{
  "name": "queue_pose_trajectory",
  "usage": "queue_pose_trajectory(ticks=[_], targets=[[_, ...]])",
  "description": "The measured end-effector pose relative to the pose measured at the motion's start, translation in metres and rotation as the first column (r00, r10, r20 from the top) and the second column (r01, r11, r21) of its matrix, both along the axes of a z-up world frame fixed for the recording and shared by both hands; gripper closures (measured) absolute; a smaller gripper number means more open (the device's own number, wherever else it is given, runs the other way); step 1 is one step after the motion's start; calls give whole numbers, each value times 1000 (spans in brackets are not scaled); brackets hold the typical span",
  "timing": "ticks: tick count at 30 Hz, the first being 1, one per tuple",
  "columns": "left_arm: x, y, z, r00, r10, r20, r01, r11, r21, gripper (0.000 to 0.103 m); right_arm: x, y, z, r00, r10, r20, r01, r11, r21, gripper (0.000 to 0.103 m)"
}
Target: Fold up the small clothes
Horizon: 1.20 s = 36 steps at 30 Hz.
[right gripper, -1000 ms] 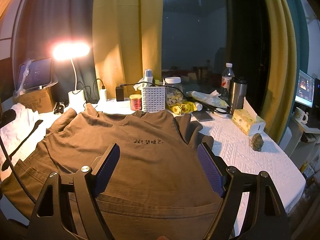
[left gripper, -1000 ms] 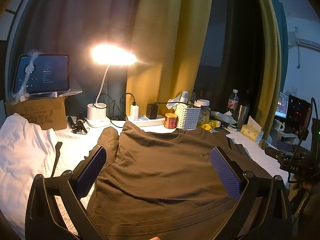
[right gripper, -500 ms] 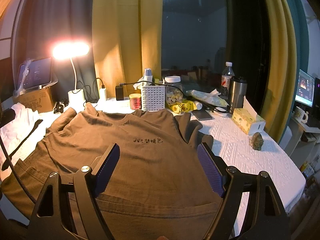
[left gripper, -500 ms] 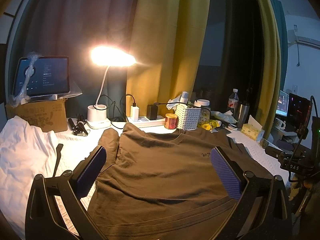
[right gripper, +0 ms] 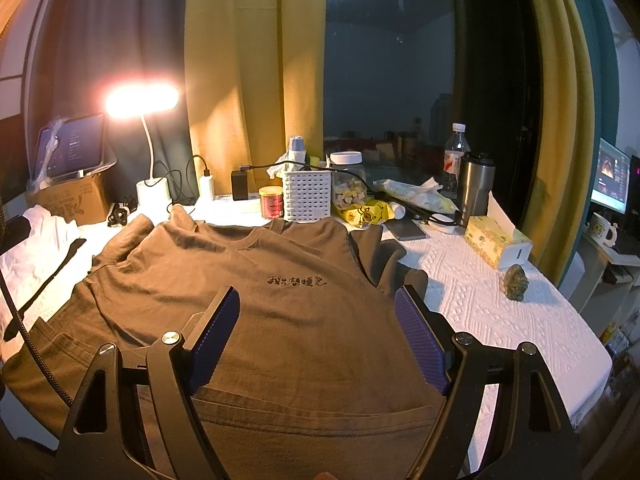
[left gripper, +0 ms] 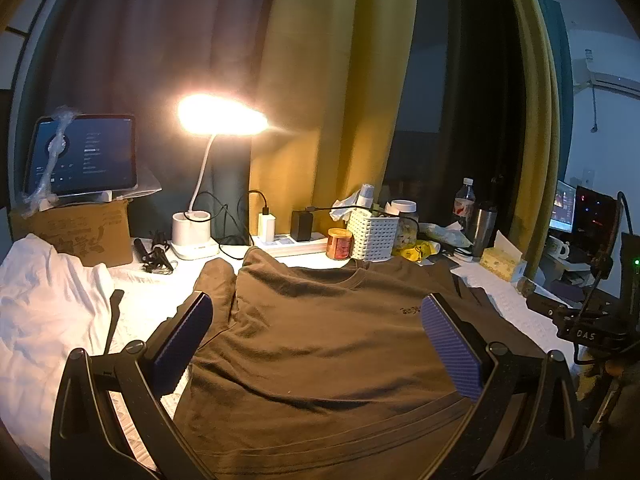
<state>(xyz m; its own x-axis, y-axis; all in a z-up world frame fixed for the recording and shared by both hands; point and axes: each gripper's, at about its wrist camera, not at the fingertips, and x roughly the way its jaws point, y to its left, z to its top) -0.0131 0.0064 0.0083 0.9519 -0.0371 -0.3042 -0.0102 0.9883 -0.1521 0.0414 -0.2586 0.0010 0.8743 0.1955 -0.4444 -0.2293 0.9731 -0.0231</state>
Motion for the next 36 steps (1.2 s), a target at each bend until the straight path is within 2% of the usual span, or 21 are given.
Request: queue_pose_trajectory(ticks=[9,19,30,36], targets=[[3,-1,-1,1000,-12,-5,12,1000,-5,1,2,-1,-1,1000,-1,-3,1,1000,0,20],[33,-4,2,999,-15,-52,13,1000,-27,1,10,-12,2,1000,-15,-17,16,1000,7,20],[80,-13,-1,990,5,-142,-4,1000,8,1,72,-31,-4,995,-32,-97,33,999,13,20],[108,-14,-7,981,11,-194,-13,1000,-8,1,110,-47,-13,990,-22,-142,21,1000,-4,20]])
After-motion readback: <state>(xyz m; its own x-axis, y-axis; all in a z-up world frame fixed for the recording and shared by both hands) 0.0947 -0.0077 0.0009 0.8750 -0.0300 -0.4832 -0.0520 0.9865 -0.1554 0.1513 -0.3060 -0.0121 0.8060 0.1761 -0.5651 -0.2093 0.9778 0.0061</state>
